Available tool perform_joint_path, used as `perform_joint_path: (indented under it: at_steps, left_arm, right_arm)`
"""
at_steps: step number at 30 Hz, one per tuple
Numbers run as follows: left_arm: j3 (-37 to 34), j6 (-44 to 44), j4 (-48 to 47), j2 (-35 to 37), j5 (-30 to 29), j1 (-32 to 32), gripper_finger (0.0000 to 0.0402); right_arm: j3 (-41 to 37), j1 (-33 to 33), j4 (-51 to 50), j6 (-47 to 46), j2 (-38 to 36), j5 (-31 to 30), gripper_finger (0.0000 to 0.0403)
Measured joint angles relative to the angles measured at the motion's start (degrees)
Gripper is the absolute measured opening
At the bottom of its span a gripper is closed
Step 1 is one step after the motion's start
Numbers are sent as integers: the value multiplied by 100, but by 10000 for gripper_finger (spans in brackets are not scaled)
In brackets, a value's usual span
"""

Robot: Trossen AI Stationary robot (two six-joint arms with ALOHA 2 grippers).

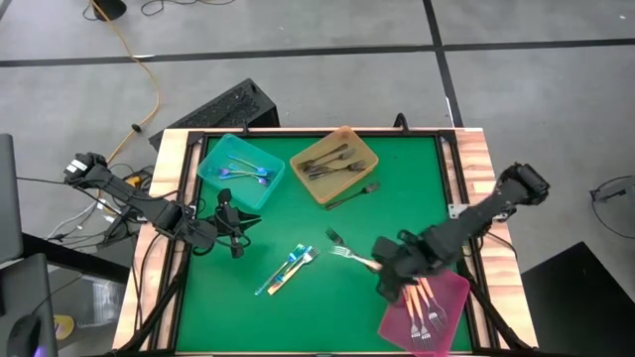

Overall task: Sort silverware by color (type)
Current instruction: Put the yellow fork into the pink bin

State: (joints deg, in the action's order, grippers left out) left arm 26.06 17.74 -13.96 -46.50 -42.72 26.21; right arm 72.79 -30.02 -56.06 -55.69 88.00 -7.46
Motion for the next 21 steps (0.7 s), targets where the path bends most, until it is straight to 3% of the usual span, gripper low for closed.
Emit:
perform_joint_path:
  at_steps: [9,16,21]
  left_arm:
    - [0,-101,163,2,-8,-1,25]
    - [0,-97,196,2,-13,0,25]
    - [0,-96,201,2,-17,-1,25]
  right_arm:
    - [8,-1762,-995,-3338,-497,-788,103]
    - [7,-2957,-1726,-5945,-422,-773,103]
    - [7,-3390,-1789,-7060,-428,-747,103]
